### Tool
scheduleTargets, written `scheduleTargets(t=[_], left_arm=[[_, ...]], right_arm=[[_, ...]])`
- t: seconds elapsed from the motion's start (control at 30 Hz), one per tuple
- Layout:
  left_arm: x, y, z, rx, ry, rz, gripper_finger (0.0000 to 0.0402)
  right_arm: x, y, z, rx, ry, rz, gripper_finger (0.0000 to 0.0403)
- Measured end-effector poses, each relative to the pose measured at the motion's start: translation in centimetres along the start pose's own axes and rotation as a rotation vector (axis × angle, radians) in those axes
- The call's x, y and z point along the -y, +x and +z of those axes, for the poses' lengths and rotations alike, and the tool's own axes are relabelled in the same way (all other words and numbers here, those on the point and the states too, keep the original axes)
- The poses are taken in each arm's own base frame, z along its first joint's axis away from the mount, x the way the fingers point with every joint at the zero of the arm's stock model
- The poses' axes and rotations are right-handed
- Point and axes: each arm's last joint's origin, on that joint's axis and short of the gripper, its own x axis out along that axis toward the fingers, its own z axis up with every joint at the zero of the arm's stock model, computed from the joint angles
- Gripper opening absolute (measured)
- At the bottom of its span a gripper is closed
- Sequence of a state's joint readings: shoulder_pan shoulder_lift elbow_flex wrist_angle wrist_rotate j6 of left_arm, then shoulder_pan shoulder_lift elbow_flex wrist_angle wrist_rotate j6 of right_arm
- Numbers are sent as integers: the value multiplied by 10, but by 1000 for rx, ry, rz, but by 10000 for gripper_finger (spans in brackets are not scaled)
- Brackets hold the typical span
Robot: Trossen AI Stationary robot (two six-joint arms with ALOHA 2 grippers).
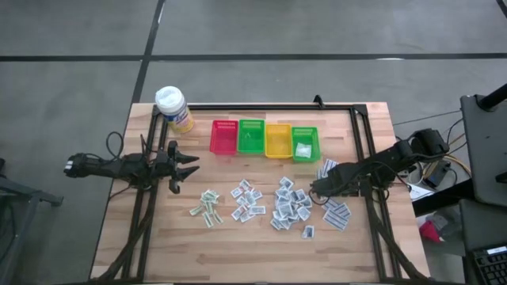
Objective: Pick & Place First Aid Supplies
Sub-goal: Put the blue bandage into the right green bin
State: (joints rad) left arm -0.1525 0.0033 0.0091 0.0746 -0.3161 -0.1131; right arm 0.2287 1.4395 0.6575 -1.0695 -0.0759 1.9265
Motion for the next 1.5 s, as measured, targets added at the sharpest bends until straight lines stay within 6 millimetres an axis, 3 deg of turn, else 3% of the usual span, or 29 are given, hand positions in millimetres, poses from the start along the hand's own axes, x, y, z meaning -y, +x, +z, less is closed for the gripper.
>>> scheduleTargets(t=[0.4,1.0,1.5], left_arm=[[0,0,0,-1,1,0,158],[0,0,0,0,4,0,158],[0,0,0,-1,59,0,158]], right_arm=[[3,-1,3,47,88,25,148],[15,-13,8,55,428,111,148],[-2,3,24,89,611,-19,148]])
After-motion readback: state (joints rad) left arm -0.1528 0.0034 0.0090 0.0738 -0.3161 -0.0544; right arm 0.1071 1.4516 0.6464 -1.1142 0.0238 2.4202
